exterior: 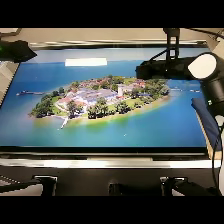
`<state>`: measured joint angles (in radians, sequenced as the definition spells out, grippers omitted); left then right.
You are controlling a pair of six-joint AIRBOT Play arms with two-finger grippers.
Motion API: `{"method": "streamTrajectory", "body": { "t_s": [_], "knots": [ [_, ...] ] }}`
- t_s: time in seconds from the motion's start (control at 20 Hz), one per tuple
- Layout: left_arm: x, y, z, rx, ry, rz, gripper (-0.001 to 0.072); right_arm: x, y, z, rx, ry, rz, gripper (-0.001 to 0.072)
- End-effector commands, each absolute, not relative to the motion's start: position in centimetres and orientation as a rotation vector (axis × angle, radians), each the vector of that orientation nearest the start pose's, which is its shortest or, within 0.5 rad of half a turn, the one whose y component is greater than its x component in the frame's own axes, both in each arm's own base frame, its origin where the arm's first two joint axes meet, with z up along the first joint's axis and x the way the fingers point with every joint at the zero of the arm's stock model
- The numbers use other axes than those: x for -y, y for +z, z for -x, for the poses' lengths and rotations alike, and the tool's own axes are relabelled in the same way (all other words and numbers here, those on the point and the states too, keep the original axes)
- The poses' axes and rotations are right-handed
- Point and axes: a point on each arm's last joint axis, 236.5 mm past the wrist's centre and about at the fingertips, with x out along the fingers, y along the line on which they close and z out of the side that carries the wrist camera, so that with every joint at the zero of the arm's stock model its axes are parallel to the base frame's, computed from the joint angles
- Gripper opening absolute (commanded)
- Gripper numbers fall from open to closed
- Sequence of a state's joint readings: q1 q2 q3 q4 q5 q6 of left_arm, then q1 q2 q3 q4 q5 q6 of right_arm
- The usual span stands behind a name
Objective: Fold the clothes and pants, and hang the long-sleeved shirts on hangers.
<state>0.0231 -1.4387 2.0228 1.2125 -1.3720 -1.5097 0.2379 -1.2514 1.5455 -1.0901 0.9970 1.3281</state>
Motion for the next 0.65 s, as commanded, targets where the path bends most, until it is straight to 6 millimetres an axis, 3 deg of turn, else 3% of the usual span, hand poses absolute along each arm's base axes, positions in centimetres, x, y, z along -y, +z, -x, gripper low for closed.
{"method": "streamTrajectory", "body": {
  "t_s": [0.0,0.3,0.6],
  "knots": [
    [7.0,26.6,-47.0,-0.769,-0.306,0.157,0.0016,-20.5,23.6,-42.7,-0.638,0.622,-0.097,0.0025],
    [7.0,26.6,-47.1,-0.765,-0.306,0.157,0.0016,-21.5,25.3,-41.6,-0.616,0.668,-0.154,0.0026],
    [7.0,26.6,-47.1,-0.766,-0.305,0.157,0.0016,-21.8,23.5,-39.7,-0.717,0.705,-0.126,0.0026]
  ]
}}
